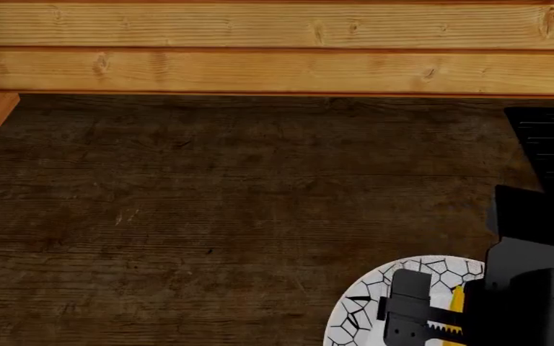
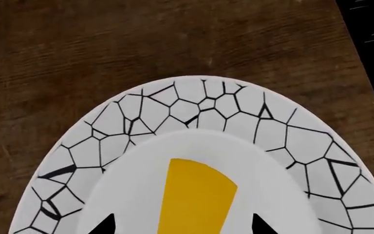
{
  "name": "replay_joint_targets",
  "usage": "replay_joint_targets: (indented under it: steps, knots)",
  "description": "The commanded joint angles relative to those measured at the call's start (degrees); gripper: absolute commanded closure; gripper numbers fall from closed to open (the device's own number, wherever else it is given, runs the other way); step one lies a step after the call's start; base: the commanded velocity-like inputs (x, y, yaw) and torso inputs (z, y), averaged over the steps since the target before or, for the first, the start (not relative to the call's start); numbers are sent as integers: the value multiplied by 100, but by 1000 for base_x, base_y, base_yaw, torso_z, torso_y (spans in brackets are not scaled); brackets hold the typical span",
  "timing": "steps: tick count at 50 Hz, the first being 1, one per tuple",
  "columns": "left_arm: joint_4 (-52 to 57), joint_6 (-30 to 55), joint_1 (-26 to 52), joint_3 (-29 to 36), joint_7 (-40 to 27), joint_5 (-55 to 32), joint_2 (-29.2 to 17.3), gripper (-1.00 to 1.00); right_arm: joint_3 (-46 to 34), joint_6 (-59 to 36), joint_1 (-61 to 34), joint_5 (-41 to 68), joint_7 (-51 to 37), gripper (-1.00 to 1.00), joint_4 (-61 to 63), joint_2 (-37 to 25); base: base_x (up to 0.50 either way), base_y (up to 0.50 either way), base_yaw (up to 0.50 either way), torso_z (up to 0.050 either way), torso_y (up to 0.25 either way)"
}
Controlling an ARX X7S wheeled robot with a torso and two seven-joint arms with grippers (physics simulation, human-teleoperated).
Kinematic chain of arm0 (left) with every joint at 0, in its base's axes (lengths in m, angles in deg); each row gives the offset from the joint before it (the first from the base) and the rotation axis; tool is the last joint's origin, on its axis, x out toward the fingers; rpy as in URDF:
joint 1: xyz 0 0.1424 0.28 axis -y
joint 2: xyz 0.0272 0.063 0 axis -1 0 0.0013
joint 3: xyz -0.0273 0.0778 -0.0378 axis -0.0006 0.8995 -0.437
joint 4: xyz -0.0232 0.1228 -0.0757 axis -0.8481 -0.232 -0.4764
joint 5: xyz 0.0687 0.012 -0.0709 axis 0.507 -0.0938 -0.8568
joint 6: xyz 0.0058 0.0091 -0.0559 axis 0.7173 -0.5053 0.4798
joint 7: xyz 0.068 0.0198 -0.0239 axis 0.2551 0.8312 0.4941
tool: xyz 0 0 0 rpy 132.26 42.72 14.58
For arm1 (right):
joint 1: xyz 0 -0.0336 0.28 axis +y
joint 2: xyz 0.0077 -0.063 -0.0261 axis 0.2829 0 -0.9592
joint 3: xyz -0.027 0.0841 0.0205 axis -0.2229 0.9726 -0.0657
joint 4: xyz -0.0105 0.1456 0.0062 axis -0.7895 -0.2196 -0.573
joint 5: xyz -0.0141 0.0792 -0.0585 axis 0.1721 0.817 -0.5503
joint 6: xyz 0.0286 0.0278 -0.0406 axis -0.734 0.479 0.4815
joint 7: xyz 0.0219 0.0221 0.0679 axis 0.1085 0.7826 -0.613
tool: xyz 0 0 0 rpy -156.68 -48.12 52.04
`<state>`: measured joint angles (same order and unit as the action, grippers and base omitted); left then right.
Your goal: Pick the cheese from the plate and place it in the pan.
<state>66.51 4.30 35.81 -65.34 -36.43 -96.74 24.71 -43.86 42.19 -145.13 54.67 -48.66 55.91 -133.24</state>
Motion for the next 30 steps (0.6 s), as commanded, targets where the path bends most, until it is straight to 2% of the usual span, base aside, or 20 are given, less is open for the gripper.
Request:
replay_joint_targets:
  steps: [1, 2, 3, 18, 30]
  knots:
    - [10, -15, -15, 10, -6, -9, -7, -100, -25, -20, 19, -16, 31, -100, -22, 0, 0, 0, 0, 0, 0]
    - [11, -13, -13, 16, -10, -2, -7, -100, -24, -16, 20, -23, 32, -100, -18, -2, 0, 0, 0, 0, 0]
    - [5, -10, -8, 21, -14, 0, -6, -100, -33, -26, 11, -42, 9, 100, -8, -3, 0, 0, 0, 0, 0]
    - [-31, -37, -20, 40, 2, -9, -5, -100, 51, -5, -140, 41, -181, 100, 252, -146, 0, 0, 0, 0, 0]
    - [19, -64, -94, 4, -15, -38, -30, -100, 418, -208, -1067, 395, -745, 100, 585, -376, 0, 0, 0, 0, 0]
